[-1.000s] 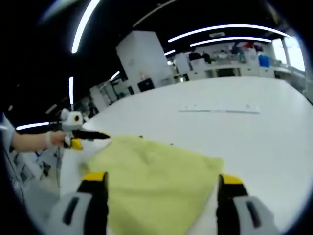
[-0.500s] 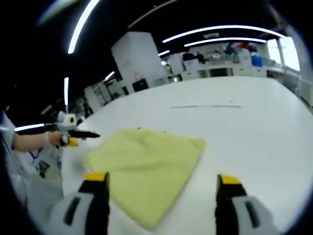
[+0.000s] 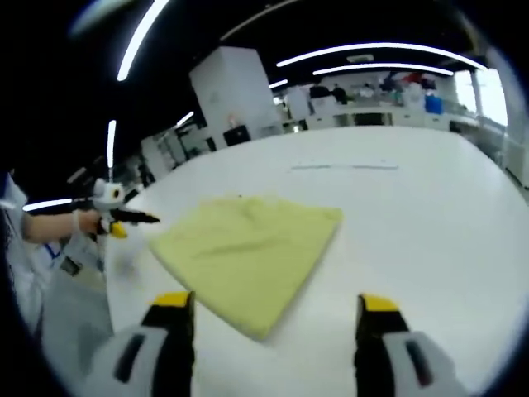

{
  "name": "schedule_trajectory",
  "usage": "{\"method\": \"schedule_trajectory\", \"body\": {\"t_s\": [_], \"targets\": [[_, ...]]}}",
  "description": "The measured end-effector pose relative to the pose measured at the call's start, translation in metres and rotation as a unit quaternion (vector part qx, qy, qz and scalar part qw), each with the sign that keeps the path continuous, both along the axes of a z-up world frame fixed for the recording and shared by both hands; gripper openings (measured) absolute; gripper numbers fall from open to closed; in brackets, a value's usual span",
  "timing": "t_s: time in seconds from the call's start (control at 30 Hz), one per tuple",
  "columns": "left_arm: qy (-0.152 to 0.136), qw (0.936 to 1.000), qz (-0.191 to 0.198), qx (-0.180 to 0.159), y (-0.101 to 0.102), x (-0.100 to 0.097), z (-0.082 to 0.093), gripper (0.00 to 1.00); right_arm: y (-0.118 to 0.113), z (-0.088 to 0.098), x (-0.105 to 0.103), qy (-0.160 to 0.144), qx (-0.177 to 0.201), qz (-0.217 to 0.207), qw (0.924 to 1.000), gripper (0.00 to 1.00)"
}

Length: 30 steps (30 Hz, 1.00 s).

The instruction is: Fold the garment on the visible template until the final outline fits inside the template.

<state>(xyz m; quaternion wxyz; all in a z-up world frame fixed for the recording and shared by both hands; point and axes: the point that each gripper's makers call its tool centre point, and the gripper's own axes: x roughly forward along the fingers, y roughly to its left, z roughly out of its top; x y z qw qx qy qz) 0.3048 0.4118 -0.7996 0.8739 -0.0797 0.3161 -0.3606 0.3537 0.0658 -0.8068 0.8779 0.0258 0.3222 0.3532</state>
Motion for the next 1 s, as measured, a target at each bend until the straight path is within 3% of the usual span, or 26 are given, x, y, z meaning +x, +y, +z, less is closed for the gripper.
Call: {"method": "schedule_trajectory", "body": {"t_s": [0.1,0.3,0.4,0.53,0.6,0.83,1.0], "targets": [[0.002,1.0,0.01,0.0,0.008,-0.003,-0.009,0.75,-0.003,-0.004,-0.008,0.003,-0.004,0.0,1.0,0.74],[0.009,0.9998,0.017,-0.001,0.005,-0.016,-0.016,0.69,-0.007,-0.012,-0.016,-0.002,-0.015,0.004,0.9999,0.61],[0.008,0.9997,0.024,0.001,0.006,-0.019,-0.02,0.65,-0.005,-0.016,-0.02,-0.004,-0.027,0.018,0.9994,0.51],[0.007,0.9996,0.027,0.003,0.006,-0.02,-0.022,0.53,0.001,-0.022,-0.023,-0.021,-0.046,0.045,0.9977,0.26],[0.013,0.9995,0.027,0.006,0.006,-0.021,-0.026,0.48,0.003,-0.024,-0.022,-0.025,-0.047,0.049,0.9974,0.19],[0.01,0.9994,0.032,0.011,0.008,-0.015,-0.032,0.33,0.008,-0.031,-0.022,-0.014,-0.043,0.052,0.9976,0.1],[0.009,0.9993,0.032,0.016,0.009,-0.014,-0.033,0.28,0.009,-0.035,-0.022,-0.015,-0.046,0.055,0.9973,0.08]]}}
